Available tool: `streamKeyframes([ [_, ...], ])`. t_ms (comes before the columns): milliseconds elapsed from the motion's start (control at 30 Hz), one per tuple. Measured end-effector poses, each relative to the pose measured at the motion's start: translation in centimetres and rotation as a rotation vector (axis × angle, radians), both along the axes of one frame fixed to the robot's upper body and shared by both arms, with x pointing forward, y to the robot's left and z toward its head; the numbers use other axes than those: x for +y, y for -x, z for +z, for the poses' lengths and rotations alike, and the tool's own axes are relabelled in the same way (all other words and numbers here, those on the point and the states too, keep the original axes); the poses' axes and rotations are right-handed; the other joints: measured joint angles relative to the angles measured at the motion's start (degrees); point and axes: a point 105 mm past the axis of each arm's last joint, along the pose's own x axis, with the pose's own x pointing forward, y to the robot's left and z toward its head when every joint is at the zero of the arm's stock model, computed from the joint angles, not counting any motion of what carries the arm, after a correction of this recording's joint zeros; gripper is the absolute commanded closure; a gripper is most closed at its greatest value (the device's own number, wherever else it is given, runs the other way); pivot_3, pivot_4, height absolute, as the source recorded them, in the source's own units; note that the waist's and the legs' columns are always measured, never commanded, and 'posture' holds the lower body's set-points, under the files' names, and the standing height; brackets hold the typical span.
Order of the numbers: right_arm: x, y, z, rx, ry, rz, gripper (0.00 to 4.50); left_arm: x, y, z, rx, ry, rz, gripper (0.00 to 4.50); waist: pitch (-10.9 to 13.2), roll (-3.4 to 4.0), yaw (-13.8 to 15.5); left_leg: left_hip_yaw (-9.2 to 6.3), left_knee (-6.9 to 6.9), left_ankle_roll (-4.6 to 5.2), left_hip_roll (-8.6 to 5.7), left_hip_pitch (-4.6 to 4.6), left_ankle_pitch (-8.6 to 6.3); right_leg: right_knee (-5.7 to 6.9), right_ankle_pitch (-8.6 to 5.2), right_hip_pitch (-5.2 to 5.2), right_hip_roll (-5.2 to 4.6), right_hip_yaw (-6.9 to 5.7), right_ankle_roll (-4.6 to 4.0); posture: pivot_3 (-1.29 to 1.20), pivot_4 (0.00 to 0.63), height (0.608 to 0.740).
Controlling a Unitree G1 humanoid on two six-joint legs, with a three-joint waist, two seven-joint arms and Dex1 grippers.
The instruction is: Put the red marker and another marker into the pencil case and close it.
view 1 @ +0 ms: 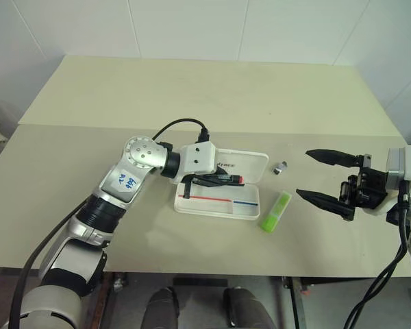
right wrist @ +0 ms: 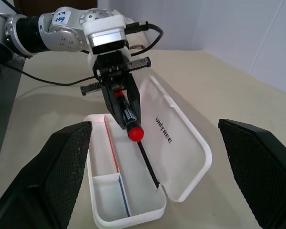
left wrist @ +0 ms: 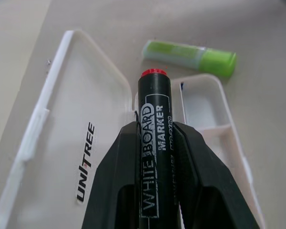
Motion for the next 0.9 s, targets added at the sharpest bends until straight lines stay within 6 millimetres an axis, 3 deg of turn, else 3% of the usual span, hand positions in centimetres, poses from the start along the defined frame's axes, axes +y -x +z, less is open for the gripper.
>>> streamKeyframes([
  [133,-0.1,0.0,-0.5,0.013,-0.005,-0.022,0.0,-0.8,-0.7,-1.5,-0.01,-0.022,0.011,3.86,0.0,0.0,0.0,0.01,0.03,0.02,0.0,-0.02,-0.01,0.01,0.0,-0.01,-0.01,0.01,0.0,0.0,0.15,0.74],
  [333,-0.1,0.0,-0.5,-0.001,0.001,-0.037,0.0,-2.9,-1.0,-2.0,-0.053,-0.005,0.013,3.86,0.0,0.0,0.1,0.0,0.05,0.03,-0.01,-0.01,-0.02,0.03,0.0,0.02,-0.01,0.01,0.01,0.0,0.15,0.74],
  [667,0.0,0.3,-0.9,0.011,0.003,-0.061,0.0,-2.7,-1.1,-3.0,-0.072,-0.044,0.038,3.86,0.0,0.0,0.0,0.0,0.07,0.03,0.0,0.0,-0.01,0.09,0.01,0.02,0.01,0.01,0.01,0.0,0.15,0.74],
  [900,0.0,0.4,-1.1,0.018,0.003,-0.07,0.0,-2.6,-1.0,-3.3,-0.071,-0.047,0.04,1.55,0.0,0.0,0.1,0.0,0.06,0.03,0.0,0.0,-0.01,0.09,0.0,0.01,0.01,0.0,0.01,0.0,0.15,0.74],
])
